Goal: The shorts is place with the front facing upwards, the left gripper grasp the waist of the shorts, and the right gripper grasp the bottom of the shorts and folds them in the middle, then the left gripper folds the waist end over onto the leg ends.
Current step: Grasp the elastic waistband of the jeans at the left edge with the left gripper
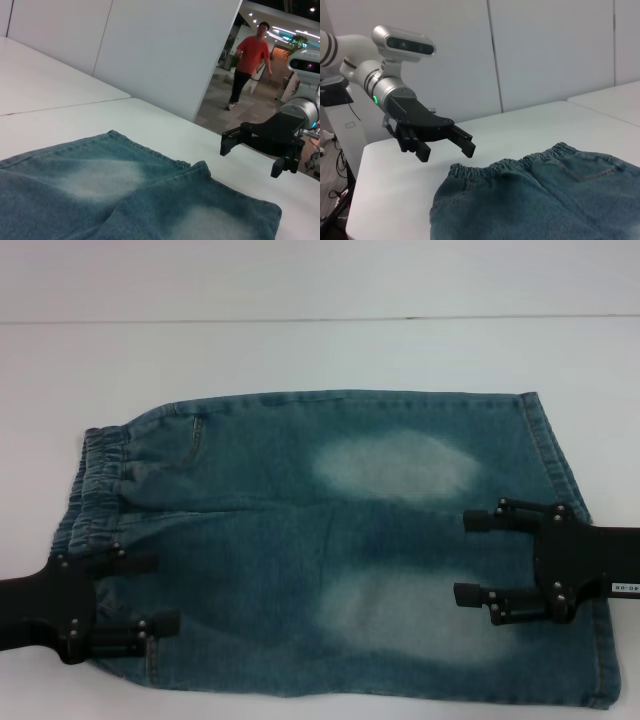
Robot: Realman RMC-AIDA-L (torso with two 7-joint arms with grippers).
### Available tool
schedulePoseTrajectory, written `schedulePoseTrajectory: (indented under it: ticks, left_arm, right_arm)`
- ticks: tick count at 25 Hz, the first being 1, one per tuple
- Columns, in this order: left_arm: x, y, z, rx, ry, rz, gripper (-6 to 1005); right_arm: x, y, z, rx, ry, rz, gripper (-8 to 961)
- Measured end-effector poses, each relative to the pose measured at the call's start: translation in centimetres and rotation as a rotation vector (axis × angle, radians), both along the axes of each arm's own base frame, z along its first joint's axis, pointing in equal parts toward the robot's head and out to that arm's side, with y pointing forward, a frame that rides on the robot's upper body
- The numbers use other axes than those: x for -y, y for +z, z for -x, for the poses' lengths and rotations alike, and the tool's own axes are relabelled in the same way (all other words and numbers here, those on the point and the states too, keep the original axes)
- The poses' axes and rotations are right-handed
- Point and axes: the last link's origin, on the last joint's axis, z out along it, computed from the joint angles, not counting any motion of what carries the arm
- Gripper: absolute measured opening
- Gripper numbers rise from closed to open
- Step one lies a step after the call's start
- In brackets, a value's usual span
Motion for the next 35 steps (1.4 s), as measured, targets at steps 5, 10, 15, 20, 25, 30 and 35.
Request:
schedulePoseTrajectory:
  ticks: [5, 10, 15, 20, 25, 30, 35]
  left_arm:
    - [0.0, 0.0, 0.0, 0.0, 0.0, 0.001, 902]
    - [0.0, 0.0, 0.0, 0.0, 0.0, 0.0, 902]
    - [0.0, 0.0, 0.0, 0.0, 0.0, 0.0, 902]
    - [0.0, 0.0, 0.0, 0.001, 0.004, 0.001, 902]
    - [-0.6, 0.7, -0.3, -0.016, 0.028, 0.011, 903]
    - [-0.9, 2.0, -0.7, -0.028, 0.077, 0.028, 903]
    - [-1.4, 3.6, -1.1, -0.057, 0.191, 0.101, 903]
  right_arm:
    - [0.0, 0.0, 0.0, 0.0, 0.0, -0.002, 916]
    - [-0.1, 0.0, 0.0, 0.001, 0.0, -0.003, 917]
    - [-0.1, 0.0, 0.1, 0.002, 0.001, -0.002, 916]
    - [-0.1, 0.0, 0.1, 0.003, 0.003, -0.001, 917]
    - [-0.2, 0.0, 0.2, 0.0, 0.008, -0.004, 916]
    - [-0.2, 0.0, 0.3, -0.002, 0.011, -0.003, 916]
    - [-0.2, -0.1, 0.3, -0.006, 0.014, -0.003, 917]
